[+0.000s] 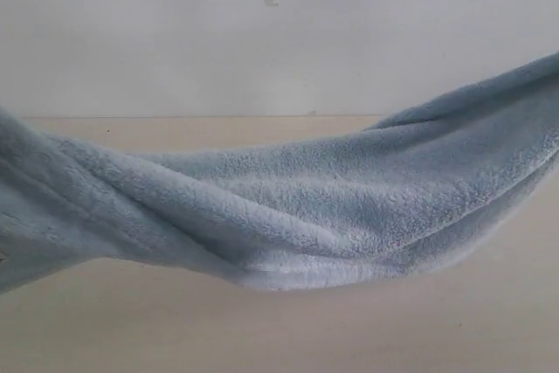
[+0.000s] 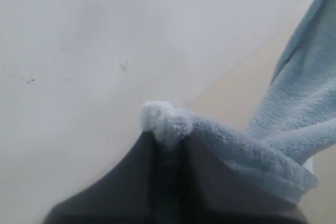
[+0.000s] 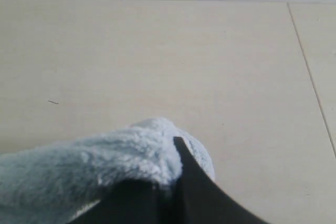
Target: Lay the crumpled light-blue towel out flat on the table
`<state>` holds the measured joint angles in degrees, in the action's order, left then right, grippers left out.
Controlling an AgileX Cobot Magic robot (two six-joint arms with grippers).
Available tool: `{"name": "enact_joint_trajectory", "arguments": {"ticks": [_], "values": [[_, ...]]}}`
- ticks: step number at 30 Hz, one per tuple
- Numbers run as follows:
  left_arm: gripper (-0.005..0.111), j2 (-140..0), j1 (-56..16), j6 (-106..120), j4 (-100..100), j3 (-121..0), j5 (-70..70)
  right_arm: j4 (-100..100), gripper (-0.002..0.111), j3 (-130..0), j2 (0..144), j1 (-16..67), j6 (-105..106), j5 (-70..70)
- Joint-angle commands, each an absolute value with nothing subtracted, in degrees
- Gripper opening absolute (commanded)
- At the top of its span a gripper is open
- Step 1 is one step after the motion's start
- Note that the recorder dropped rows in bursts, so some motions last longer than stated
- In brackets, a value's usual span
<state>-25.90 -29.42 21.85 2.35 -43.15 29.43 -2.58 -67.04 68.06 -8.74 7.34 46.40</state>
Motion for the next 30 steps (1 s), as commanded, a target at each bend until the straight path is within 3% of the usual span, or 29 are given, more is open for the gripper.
{"name": "enact_joint_trajectory", "arguments": {"ticks": [1, 11, 19, 26, 28, 30], "values": [[0.004, -20.3, -29.9, 19.9, 1.4, -42.9, 30.2, -2.7, 0.0, -64.1, 62.1, -9.1, 8.0, 47.6], [0.004, -16.5, -29.9, 19.8, 1.6, -42.9, 32.9, -5.0, 0.0, -59.8, 58.9, -5.1, 14.2, 47.0], [0.004, -17.0, -29.9, 19.3, 1.5, -42.9, 33.1, -7.2, 0.0, -63.4, 80.4, -3.3, 16.5, 48.7], [0.004, -17.0, -29.9, 18.7, 1.5, -42.9, 34.3, -11.4, 0.0, -78.8, 97.6, -1.6, 21.6, 48.3], [0.004, -17.0, -29.9, 18.6, 1.5, -42.9, 34.4, -11.5, 0.005, -83.1, 100.0, -0.3, 24.7, 48.4], [0.004, -17.0, -29.9, 17.7, 1.5, -42.9, 34.7, -12.0, 0.02, -85.7, 101.2, 0.7, 27.2, 47.9]]}}
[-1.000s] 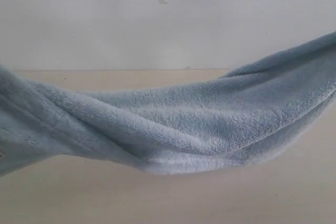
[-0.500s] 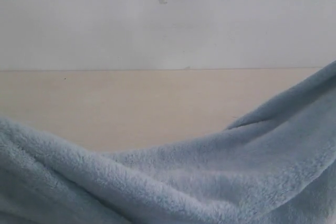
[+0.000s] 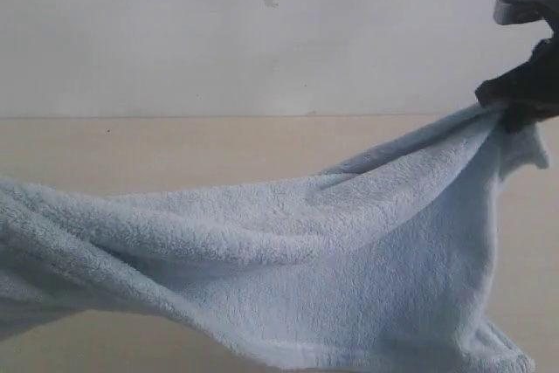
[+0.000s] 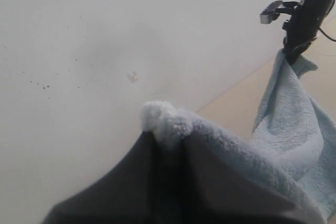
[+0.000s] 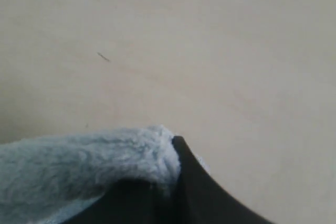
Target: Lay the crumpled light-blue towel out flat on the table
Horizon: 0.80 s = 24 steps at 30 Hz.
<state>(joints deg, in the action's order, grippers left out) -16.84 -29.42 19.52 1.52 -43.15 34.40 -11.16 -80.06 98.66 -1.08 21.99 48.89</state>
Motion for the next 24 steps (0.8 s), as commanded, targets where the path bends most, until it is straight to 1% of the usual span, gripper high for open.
{"name": "enact_joint_trajectory", "arguments": {"ticks": [1, 2, 3, 4, 5, 6, 9, 10, 11, 12, 14, 17, 18, 21, 24], "values": [[0.004, -17.0, -29.9, 17.3, 1.5, -42.9, 34.8, -12.8, 0.034, -86.3, 101.3, 1.2, 27.8, 48.1], [0.004, -17.0, -29.9, 17.3, 1.5, -42.7, 34.8, -13.3, 0.046, -86.5, 101.3, 1.4, 28.5, 48.1], [0.004, -17.0, -29.9, 17.3, 1.5, -42.4, 34.7, -13.8, 0.062, -86.5, 101.1, 1.4, 28.5, 48.0], [0.004, -17.0, -29.9, 17.3, 1.5, -42.0, 34.7, -14.0, 0.074, -86.5, 101.0, 1.7, 28.3, 48.7], [0.004, -17.0, -29.9, 17.2, 1.2, -41.5, 34.7, -14.0, 0.076, -86.5, 100.6, 1.7, 28.4, 49.4], [0.004, -17.0, -29.9, 17.2, 1.0, -40.9, 34.7, -14.1, 0.071, -86.3, 100.2, 1.7, 28.7, 50.4], [0.004, -17.0, -29.9, 15.3, 1.0, -39.0, 34.7, -14.4, 0.051, -84.6, 97.5, 1.7, 29.6, 51.4], [0.004, -17.0, -29.9, 14.9, 1.0, -38.7, 34.7, -14.4, 0.046, -83.8, 96.1, 1.7, 30.3, 51.7], [0.004, -17.0, -29.9, 14.9, 1.0, -38.4, 34.7, -14.5, 0.043, -82.9, 95.0, 1.7, 30.8, 51.9], [0.004, -17.0, -29.9, 14.9, 1.0, -38.3, 34.7, -14.5, 0.043, -81.8, 93.5, 1.7, 30.8, 52.3], [0.004, -17.0, -29.9, 14.9, 1.0, -38.3, 34.4, -14.7, 0.048, -79.6, 90.8, 1.7, 30.9, 55.3], [0.004, -17.0, -29.9, 14.9, 1.0, -38.3, 33.8, -15.6, 0.061, -74.7, 87.9, 1.8, 30.2, 60.6], [0.004, -17.0, -29.9, 14.9, 1.0, -38.3, 33.8, -16.7, 0.064, -72.8, 86.9, 1.8, 29.8, 62.0], [0.004, -17.0, -29.9, 14.9, 1.3, -38.3, 33.7, -20.1, 0.063, -67.3, 84.4, 1.8, 24.9, 62.2], [0.004, -17.0, -29.9, 14.7, 2.1, -38.3, 33.7, -21.8, 0.063, -62.9, 83.3, 1.8, 25.2, 62.2]]}}
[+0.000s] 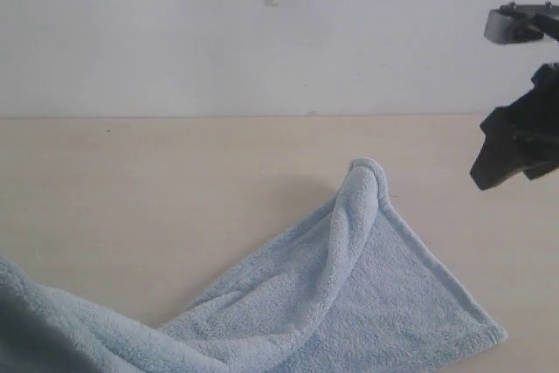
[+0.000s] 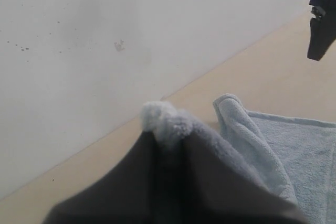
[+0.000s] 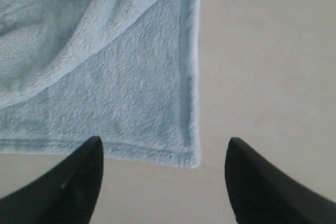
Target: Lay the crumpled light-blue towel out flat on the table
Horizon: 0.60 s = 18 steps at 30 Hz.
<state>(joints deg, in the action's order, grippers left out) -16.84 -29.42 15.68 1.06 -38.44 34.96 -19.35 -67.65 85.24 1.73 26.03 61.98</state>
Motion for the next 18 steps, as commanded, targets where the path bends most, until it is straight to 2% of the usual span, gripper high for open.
{"name": "enact_joint_trajectory", "arguments": {"ticks": [1, 6, 9, 18], "values": [[0.004, -17.0, -29.9, 14.5, 2.2, -38.3, 33.7, -21.9, 0.063, -61.5, 83.2, 2.1, 26.3, 62.2], [0.004, -17.0, -29.9, 12.9, 2.3, -38.3, 33.9, -14.2, 0.063, -54.4, 83.2, 8.1, 27.8, 54.7], [0.004, -17.0, -29.9, 12.6, 2.3, -38.3, 33.9, -6.1, 0.063, -49.8, 83.5, 12.5, 16.7, 45.2], [0.004, -17.0, -29.9, 12.4, 2.3, -38.3, 34.5, -5.2, 0.063, -49.2, 92.1, 12.6, 9.4, 40.0]]}}
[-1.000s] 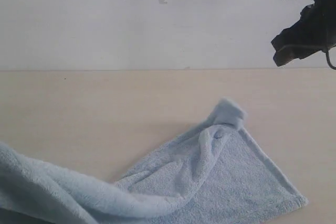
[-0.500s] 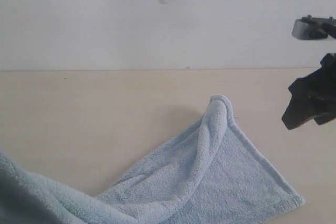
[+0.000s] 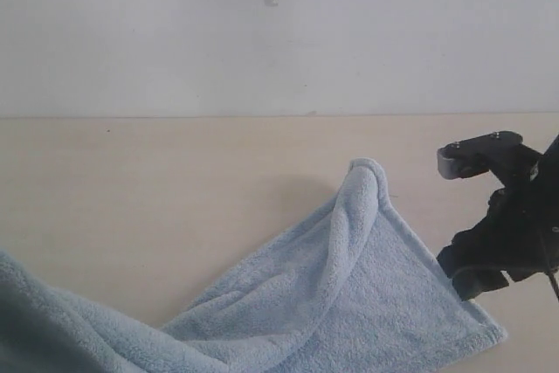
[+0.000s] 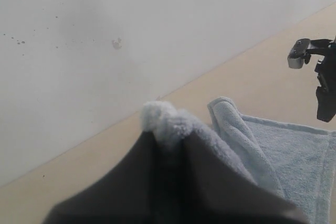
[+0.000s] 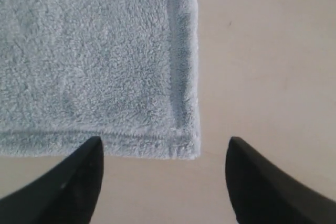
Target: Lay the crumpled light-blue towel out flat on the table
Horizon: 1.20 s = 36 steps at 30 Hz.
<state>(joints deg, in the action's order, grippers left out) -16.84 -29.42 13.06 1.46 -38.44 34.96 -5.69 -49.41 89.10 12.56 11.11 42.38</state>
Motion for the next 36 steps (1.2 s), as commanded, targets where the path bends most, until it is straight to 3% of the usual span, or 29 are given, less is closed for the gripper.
{"name": "enact_joint_trajectory", "arguments": {"ticks": [1, 7, 11, 21, 23, 24, 25, 26, 36], "values": [[0.004, -17.0, -29.9, 12.4, 2.3, -38.3, 34.7, -5.2, 0.063, -49.2, 93.2, 12.6, 9.4, 39.7], [0.004, -17.0, -29.9, 12.2, 2.3, -38.3, 36.1, -5.2, 0.063, -49.2, 100.8, 12.5, 8.8, 37.3], [0.004, -17.0, -29.9, 12.2, 2.3, -38.3, 36.1, -5.2, 0.053, -49.2, 101.6, 12.5, 8.7, 35.3], [0.004, -17.0, -29.9, 12.2, 2.3, -38.3, 36.1, -5.2, 0.052, -48.8, 104.1, 12.5, 9.1, 36.7], [0.004, -17.0, -29.9, 12.2, 2.3, -38.3, 36.1, -5.2, 0.045, -48.0, 104.1, 12.5, 9.7, 36.3], [0.004, -17.0, -29.9, 12.2, 2.3, -38.3, 36.1, -5.2, 0.035, -47.3, 104.1, 12.5, 10.2, 36.1], [0.004, -17.0, -29.9, 12.2, 2.3, -38.3, 36.1, -5.2, 0.015, -46.4, 104.1, 12.5, 10.8, 35.4], [0.004, -17.0, -29.9, 12.2, 2.3, -38.3, 36.1, -5.2, 0.004, -45.8, 104.1, 12.5, 11.1, 34.9], [0.004, -15.9, -29.9, 12.2, -1.9, -38.3, 36.3, -5.1, 0.001, -45.5, 86.2, 12.5, 8.1, 34.9]]}}
